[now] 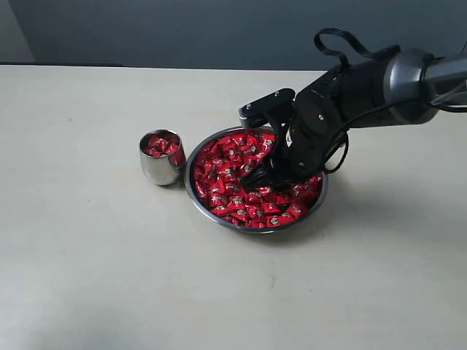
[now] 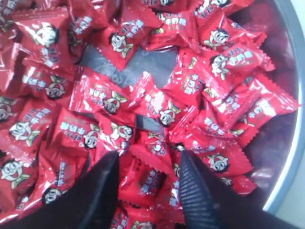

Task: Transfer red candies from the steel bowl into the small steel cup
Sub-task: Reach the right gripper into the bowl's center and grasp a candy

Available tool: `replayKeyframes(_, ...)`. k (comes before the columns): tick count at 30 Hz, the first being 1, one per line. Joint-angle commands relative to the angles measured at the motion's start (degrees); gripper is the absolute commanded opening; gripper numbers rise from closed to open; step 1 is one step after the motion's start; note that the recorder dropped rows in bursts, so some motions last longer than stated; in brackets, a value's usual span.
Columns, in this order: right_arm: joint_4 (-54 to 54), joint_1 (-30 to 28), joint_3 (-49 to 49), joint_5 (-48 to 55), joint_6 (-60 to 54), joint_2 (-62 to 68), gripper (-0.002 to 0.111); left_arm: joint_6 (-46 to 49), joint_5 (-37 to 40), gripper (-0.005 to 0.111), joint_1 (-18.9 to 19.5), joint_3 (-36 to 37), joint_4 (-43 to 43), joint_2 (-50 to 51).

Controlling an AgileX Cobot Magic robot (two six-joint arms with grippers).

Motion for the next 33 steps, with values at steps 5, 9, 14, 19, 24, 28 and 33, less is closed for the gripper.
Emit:
replayKeyframes(5,0.52,-0.32,0.28,1.36,-9.03,-2.47,0.041,-0.16,-0.29,0.0,-0.31,-0.48,0.11,-0.27)
replayKeyframes(9,0.99,-0.32,0.28,1.37,-15.24,-1.21,0.041,-0.16,-0.29,0.0,-0.31,-0.48,0.11,-0.27)
replayKeyframes(14,-1.71,-0.32,0.15,-0.26,-19.58,0.01,0.041,-0.16,-0.29,0.0,-0.31,-0.48,0.11,-0.27)
replayKeyframes(19,-3.78,-0.45,-0.17,-1.61,-21.2,0.93,0.041,-0.16,-0.29,0.0,-0.31,-0.48,0.11,-0.27)
replayKeyframes(24,-3.81,-0.45,-0.17,-1.41,-23.16,2.63,0.041,-0.16,-0.29,0.0,-0.31,-0.48,0.11,-0.27)
replayKeyframes(28,-2.67,-0.45,-0.17,-1.62,-23.16,3.52,0.031,-0.16,-0.29,0.0,-0.31,-0.48,0.11,-0.27)
replayKeyframes(33,-2.21,-0.45,-0.17,-1.19,-22.95,3.16,-0.001,-0.16,-0.29,0.0,-0.31,-0.48,0.11,-0.27)
